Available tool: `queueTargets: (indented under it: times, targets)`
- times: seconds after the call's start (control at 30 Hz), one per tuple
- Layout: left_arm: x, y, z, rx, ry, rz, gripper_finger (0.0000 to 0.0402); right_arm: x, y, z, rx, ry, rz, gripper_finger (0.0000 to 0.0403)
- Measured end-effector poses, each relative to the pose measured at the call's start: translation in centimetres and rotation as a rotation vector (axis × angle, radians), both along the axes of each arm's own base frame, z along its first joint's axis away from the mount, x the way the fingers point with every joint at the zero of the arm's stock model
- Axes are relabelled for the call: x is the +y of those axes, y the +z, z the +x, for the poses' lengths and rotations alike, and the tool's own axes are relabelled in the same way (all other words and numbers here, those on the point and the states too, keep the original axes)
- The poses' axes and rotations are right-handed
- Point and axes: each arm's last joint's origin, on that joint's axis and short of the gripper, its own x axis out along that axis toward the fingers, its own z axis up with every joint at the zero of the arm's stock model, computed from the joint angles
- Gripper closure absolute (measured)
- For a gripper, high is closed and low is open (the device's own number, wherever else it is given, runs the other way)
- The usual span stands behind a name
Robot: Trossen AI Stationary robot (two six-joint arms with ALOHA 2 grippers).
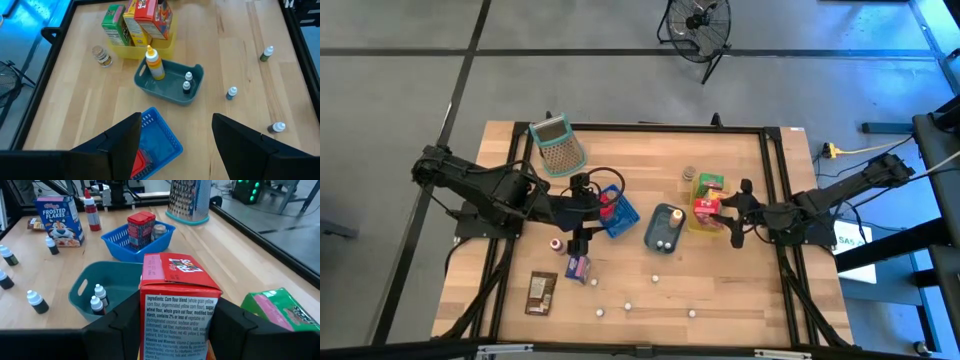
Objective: Pick & Place Kitchen Items
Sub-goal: Put the red cereal box into the yellow bin
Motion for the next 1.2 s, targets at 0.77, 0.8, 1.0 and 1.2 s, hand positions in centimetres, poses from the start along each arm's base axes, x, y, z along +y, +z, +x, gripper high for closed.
queueTargets:
  times: [0.77, 0.8, 1.0, 1.2]
  targets:
    - [0.1, 0.1, 0.0, -0.011, 0.018, 0.017, 0.0162, -0.5, -3.5, -0.6, -0.028, -0.065, -0.085, 0.0220]
    - [0.1, 0.0, 0.0, -0.011, 0.018, 0.018, 0.0162, -0.5, -3.6, -0.6, -0.024, -0.065, -0.087, 0.0220]
    - [0.1, 0.0, 0.0, -0.011, 0.018, 0.018, 0.0162, -0.6, -4.4, -0.8, -0.027, -0.070, -0.080, 0.0214]
    - [0.1, 0.0, 0.0, -0.011, 0.018, 0.018, 0.0162, -0.7, -4.6, -0.9, -0.025, -0.070, -0.082, 0.0206]
